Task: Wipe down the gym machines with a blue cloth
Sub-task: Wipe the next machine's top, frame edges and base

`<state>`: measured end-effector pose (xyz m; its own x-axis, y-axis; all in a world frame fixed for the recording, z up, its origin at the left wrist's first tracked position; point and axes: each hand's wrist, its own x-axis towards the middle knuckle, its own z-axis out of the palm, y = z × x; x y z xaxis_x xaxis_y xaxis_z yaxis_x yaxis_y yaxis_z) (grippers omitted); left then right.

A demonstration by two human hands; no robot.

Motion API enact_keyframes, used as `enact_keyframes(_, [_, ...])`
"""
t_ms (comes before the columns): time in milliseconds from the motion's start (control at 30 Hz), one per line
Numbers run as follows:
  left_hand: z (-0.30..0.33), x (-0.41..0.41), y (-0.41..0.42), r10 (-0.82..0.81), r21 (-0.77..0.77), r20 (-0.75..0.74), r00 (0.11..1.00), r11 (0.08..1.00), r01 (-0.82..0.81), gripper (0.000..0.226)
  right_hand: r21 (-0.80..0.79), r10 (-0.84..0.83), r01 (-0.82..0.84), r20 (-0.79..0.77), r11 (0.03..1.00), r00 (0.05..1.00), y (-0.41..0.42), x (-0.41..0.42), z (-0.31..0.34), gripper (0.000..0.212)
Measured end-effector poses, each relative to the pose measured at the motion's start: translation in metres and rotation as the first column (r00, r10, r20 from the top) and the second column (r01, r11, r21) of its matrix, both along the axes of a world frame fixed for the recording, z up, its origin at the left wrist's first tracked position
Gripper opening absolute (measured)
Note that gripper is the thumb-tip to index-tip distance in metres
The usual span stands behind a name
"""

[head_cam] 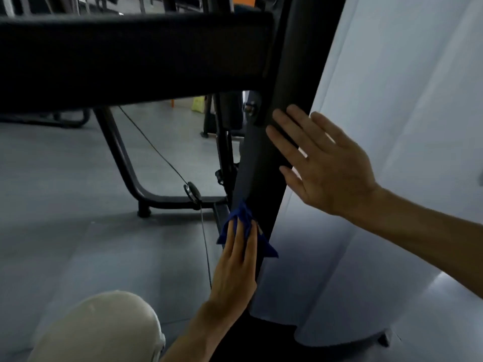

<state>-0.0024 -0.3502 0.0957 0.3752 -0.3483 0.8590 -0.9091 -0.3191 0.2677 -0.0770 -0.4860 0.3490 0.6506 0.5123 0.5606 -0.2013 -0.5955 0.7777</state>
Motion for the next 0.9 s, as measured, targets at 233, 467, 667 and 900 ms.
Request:
enact_keyframes(233, [0.149, 0.030, -0.013, 0.089, -0.073, 0.241, 0.967, 0.995, -0.073, 0.087, 0.102, -0.005, -0.007, 0.118, 0.995, 0.993, 0.004, 0.006, 0.047, 0.061])
enact_keyframes(467, [0.160, 0.031, 0.010, 0.092, 0.099, 0.283, 0.955, 0.987, -0.124, 0.092, 0.121, 0.054, -0.067, 0.106, 0.990, 0.993, 0.002, 0.004, 0.044, 0.055])
enact_keyframes(667, [0.269, 0.034, -0.003, 0.182, 0.015, 0.310, 0.933, 0.981, -0.196, 0.067, 0.264, 0.034, -0.110, 0.277, 0.958, 0.960, 0.002, 0.003, 0.101, 0.053])
enact_keyframes(900, [0.290, 0.034, 0.020, 0.201, 0.138, 0.381, 0.902, 0.953, -0.271, 0.073, 0.262, -0.013, -0.059, 0.265, 0.963, 0.964, 0.002, 0.003, 0.104, 0.056])
